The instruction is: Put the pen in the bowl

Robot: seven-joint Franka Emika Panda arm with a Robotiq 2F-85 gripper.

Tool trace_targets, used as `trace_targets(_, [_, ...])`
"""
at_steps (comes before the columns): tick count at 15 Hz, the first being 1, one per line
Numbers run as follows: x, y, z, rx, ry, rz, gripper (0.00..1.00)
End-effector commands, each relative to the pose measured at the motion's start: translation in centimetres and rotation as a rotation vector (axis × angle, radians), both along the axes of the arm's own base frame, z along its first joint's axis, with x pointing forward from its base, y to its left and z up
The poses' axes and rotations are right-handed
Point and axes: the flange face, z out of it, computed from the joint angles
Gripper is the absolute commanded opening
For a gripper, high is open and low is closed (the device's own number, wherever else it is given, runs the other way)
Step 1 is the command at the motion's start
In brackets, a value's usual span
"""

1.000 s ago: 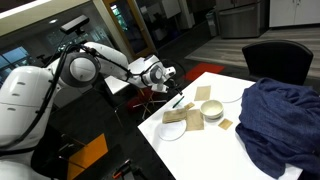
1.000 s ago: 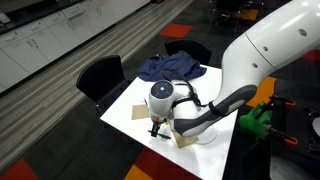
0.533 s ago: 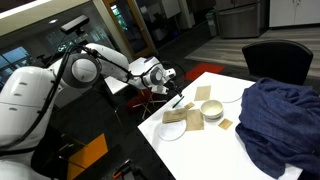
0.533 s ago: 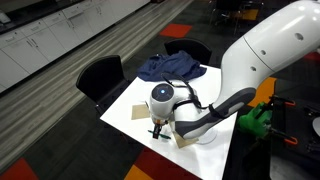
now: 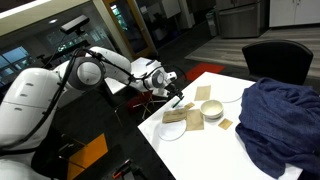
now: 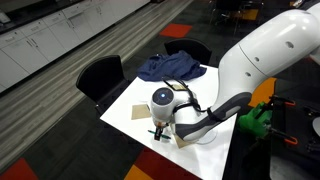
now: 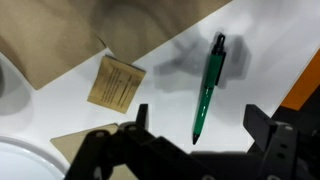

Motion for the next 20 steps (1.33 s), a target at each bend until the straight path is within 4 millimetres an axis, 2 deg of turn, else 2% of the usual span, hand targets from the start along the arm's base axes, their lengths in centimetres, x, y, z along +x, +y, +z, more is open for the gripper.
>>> trace_targets(1, [0.7, 0.4, -0.7, 0.022, 0.004, 0.015, 0.87])
trace_targets(2, [0.8, 0.5, -0.9, 0.02, 0.004, 0.011, 0.8])
trace_targets(3, [0.8, 0.5, -1.1, 0.022, 0.008, 0.013, 0.84])
trace_targets(6, [1.0, 0.7, -1.7, 0.023, 0.013, 0.011, 0.82])
trace_targets(12, [1.4, 1.0, -2.6, 0.026, 0.021, 0.013, 0.72])
trace_targets(14, [1.5, 1.2, -2.8, 0.029, 0.024, 0.012, 0.6])
trace_targets(17, [1.7, 1.3, -3.1, 0.031, 0.025, 0.011, 0.31])
trace_targets(20, [1.8, 1.4, -3.3, 0.031, 0.027, 0.01, 0.08])
